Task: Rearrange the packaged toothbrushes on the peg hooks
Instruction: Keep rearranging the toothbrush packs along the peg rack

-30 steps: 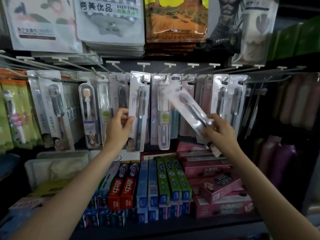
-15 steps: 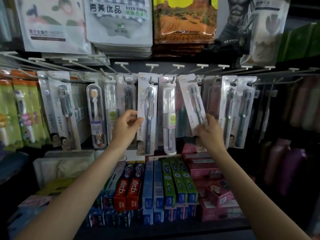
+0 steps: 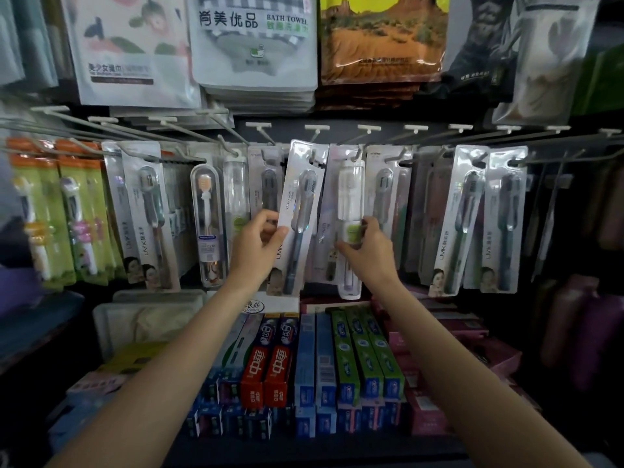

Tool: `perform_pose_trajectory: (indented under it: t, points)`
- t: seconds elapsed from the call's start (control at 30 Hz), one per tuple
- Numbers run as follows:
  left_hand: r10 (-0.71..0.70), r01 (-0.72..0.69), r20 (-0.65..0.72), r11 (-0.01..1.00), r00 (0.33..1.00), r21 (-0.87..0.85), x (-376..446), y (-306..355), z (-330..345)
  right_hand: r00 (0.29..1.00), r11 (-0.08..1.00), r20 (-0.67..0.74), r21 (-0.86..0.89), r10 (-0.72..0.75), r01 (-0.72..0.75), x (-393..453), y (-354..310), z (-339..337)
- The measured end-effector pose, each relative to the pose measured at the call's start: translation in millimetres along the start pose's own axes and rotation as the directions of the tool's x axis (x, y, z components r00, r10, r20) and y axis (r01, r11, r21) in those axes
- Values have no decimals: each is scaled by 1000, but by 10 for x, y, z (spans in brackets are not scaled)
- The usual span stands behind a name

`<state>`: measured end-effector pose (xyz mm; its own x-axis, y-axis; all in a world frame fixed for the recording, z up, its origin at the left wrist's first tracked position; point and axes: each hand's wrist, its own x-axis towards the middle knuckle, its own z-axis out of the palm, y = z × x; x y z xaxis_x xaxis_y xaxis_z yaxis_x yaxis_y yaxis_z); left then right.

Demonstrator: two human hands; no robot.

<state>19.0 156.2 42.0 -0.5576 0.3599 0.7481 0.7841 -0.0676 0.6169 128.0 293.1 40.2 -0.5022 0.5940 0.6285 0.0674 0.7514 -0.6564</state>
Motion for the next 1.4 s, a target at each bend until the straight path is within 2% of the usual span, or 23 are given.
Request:
perform_pose_trajectory:
  t: [0.1,0.23,0.33,0.43,0.5,0.6,0.73,0.93,1.07,1.3,1.4]
  points:
    - [-2,2,0,1000,1000,-7,4,-15,40,999,997,32,62,-44,42,-30,-8,-149]
    - [-18,18,-19,1000,1000,4,-8,-31,140,977,975,-14,56,-212,213,-29,-94,-354]
    - [-42,42,3,998,999,-44,-28,16,136,908,909,-56,-62,-415,412,-41,-187,-449]
    - [-63,70,45,984,997,-165,-78,75,26,828,802,34,-229,-559,551,-105,-215,-399]
    - [-90,89,5,971,996,-222,-95,72,-102,773,731,108,-268,-625,628,-162,-267,-291]
    - [-191,140,-137,939,972,-314,-76,16,-326,729,700,157,-208,-666,684,-202,-447,-57]
    - [-265,207,-239,948,934,-241,-115,-146,-583,749,744,124,-97,-650,661,-152,-707,244]
    - [-334,283,-272,936,902,-211,-216,-327,-820,810,809,115,-66,-576,585,-192,-844,432]
    - [-301,261,-271,950,914,-173,-272,-298,-921,853,857,112,-23,-509,515,-273,-807,491]
    - [-278,252,-273,959,921,-128,-301,-311,-1000,907,916,235,-114,-350,384,-136,-841,675]
    - [-240,215,-250,969,938,-122,-288,-253,-944,895,877,185,-198,-405,438,-192,-757,549]
